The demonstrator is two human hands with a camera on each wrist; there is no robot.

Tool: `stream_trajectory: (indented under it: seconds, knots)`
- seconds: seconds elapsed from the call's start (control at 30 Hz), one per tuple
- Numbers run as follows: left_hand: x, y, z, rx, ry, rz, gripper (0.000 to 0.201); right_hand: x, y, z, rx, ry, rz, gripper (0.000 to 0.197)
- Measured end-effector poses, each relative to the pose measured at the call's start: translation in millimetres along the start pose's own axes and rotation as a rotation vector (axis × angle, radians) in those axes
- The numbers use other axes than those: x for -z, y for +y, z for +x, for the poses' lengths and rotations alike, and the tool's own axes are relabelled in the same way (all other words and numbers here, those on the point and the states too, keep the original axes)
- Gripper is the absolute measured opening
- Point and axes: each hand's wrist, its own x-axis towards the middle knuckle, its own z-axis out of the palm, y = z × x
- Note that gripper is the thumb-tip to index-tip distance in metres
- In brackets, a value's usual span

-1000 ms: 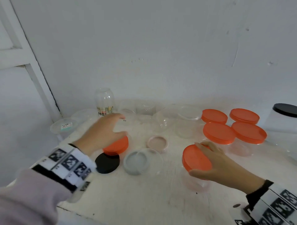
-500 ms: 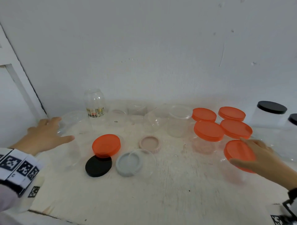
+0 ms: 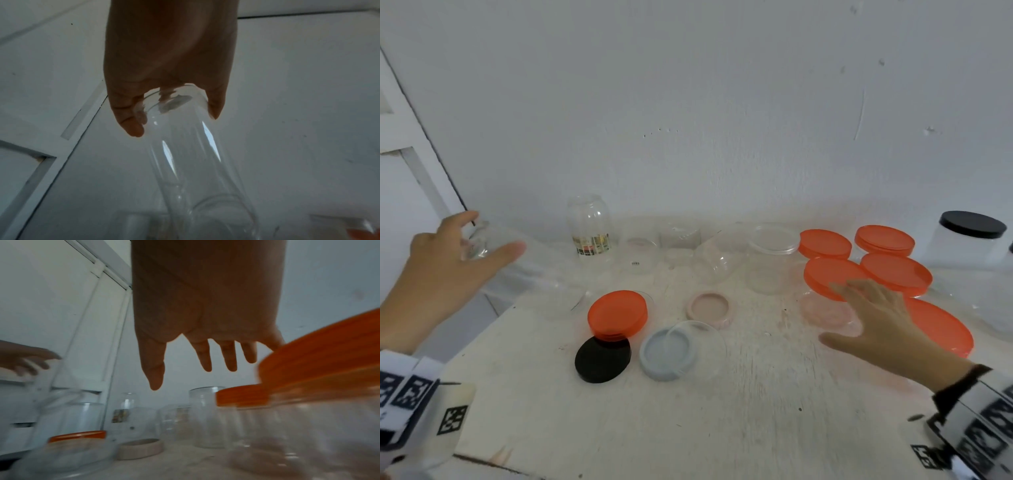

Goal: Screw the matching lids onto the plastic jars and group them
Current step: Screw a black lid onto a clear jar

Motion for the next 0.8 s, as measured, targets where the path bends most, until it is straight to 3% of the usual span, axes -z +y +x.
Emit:
stream_trajectory:
  seconds: [0.1,0.23,0.3,0.53,0.8]
  knots:
    - [-3,51,-40,0.055,-0.042,-0.169,0.062,-12,-52,9,0.19,-0.097,0.109,0.088]
    - [-22,86,-66,0.138,-0.154,-0.503,0.082,-33,-128,23,0.456,-0.2,0.121,0.081]
    - [-29,94,-71,0.199,-0.168,-0.612,0.081,-43,-165,29,0.547,-0.252,0.131,0.078]
    - [-44,81,-70,0.328,-0.156,-0.711,0.065,-69,-254,40,0.713,-0.429,0.118,0.07]
    - [-44,60,-76,0.383,-0.215,-0.724,0.075,-87,-294,53,0.726,-0.476,-0.021,0.077]
